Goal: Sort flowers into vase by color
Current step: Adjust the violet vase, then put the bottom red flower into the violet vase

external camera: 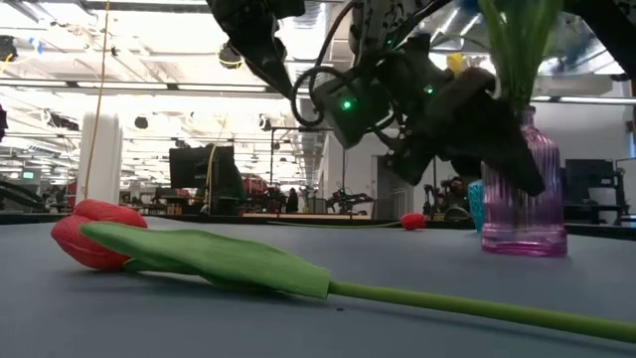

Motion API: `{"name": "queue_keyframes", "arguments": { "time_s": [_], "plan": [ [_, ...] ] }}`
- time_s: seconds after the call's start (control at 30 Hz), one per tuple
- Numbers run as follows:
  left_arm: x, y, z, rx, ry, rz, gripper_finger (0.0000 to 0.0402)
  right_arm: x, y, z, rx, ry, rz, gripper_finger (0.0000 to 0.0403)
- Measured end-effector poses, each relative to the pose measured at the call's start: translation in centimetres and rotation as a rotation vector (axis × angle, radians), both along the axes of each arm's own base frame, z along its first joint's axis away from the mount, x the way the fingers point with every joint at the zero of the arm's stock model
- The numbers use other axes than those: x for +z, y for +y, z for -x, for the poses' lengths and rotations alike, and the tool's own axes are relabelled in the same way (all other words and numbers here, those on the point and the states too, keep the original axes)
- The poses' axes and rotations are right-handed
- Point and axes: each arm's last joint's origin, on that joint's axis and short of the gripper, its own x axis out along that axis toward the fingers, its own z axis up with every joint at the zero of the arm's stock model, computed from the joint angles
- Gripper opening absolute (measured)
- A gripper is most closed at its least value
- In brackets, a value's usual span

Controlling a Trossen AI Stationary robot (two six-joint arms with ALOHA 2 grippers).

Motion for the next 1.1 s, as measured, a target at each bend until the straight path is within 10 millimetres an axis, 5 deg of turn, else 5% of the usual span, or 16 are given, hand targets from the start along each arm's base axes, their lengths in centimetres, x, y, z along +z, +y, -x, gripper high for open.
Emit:
{"name": "queue_keyframes", "arguments": {
  "time_s": [0.13,0.53,0.93,1.1],
  "plan": [
    [0.0,0.0,0.0,-0.011,0.002,-0.008,0.0271,0.1,-0.1,0.2,0.013,0.018,0.009,0.0391],
    [0.0,0.6,0.0,-0.003,0.001,-0.016,0.0271,1.3,-1.7,-0.5,-0.003,-0.045,0.008,0.0385],
    [0.0,0.8,0.5,0.014,0.036,-0.022,0.0271,5.6,-4.0,-3.9,-0.015,-0.331,0.107,0.0385],
    [2.0,0.9,2.5,0.039,0.073,-0.120,0.0271,9.2,-5.1,-3.8,0.003,-0.439,0.175,0.0385]
  ]
}}
